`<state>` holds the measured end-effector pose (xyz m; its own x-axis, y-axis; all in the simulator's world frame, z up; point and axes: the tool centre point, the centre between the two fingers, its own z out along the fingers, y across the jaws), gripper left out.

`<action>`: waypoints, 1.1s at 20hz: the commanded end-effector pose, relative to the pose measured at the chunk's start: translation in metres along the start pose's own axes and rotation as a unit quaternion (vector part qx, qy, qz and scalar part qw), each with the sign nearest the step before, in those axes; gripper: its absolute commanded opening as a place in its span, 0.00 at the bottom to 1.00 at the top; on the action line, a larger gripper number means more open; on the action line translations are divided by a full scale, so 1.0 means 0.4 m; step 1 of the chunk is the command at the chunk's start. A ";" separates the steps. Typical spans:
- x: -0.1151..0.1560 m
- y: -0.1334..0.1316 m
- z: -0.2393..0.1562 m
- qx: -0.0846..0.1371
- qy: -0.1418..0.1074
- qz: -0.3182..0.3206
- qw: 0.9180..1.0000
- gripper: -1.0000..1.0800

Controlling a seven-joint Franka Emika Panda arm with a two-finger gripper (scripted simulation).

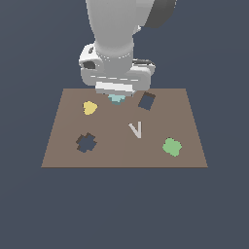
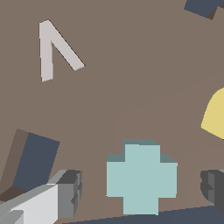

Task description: Insert a designated object into the corresponding slot on a board.

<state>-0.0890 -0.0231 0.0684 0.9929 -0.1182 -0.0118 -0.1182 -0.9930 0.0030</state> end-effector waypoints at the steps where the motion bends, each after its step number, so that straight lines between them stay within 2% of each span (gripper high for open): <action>1: -0.014 0.007 0.019 0.000 0.003 0.006 1.000 0.96; 22: -0.030 0.013 0.097 0.001 0.006 0.012 1.000 0.96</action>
